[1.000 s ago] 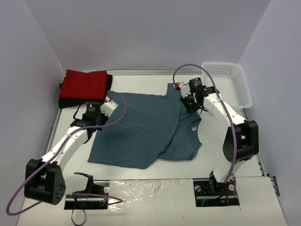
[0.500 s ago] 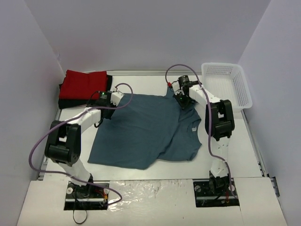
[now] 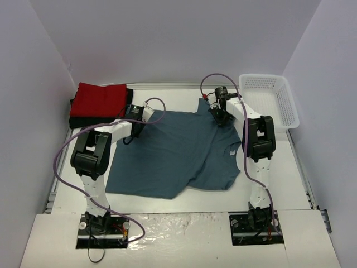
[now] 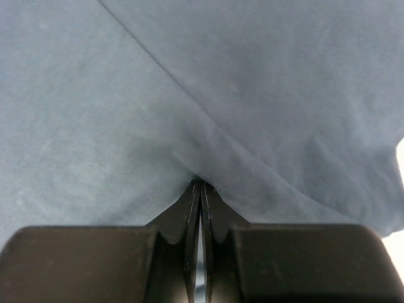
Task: Fold and stack the t-shirts
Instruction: Flatten out the tshirt
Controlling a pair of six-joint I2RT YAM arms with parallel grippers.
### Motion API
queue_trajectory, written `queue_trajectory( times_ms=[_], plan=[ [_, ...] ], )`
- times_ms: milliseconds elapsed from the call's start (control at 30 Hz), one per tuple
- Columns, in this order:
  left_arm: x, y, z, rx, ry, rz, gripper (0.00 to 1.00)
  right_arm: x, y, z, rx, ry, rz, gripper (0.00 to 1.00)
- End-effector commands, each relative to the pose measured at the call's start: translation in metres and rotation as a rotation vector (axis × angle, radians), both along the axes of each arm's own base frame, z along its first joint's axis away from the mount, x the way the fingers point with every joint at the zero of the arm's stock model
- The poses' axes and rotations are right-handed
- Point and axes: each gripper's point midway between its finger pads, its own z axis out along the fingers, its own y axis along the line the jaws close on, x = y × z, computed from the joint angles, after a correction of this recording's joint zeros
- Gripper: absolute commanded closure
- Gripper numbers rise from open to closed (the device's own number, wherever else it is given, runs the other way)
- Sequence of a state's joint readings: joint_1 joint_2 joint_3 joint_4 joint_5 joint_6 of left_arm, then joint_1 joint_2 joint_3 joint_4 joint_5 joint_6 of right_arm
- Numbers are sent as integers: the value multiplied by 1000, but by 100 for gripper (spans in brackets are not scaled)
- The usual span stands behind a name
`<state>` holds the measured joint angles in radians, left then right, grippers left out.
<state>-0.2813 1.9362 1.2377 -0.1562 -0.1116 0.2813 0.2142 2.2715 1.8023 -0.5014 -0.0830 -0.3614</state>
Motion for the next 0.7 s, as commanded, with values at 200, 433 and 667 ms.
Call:
queue_trajectory(
  times_ms=[200, 433, 667],
  plan=[
    [24, 8, -14, 86, 70, 97, 98, 24, -25, -20, -71, 10, -79, 100],
    [48, -4, 12, 55, 45, 89, 98, 58, -29, -16, -117, -48, -84, 100],
    [80, -6, 34, 73, -31, 106, 98, 88, -28, 0, -142, -138, -83, 100]
  ],
)
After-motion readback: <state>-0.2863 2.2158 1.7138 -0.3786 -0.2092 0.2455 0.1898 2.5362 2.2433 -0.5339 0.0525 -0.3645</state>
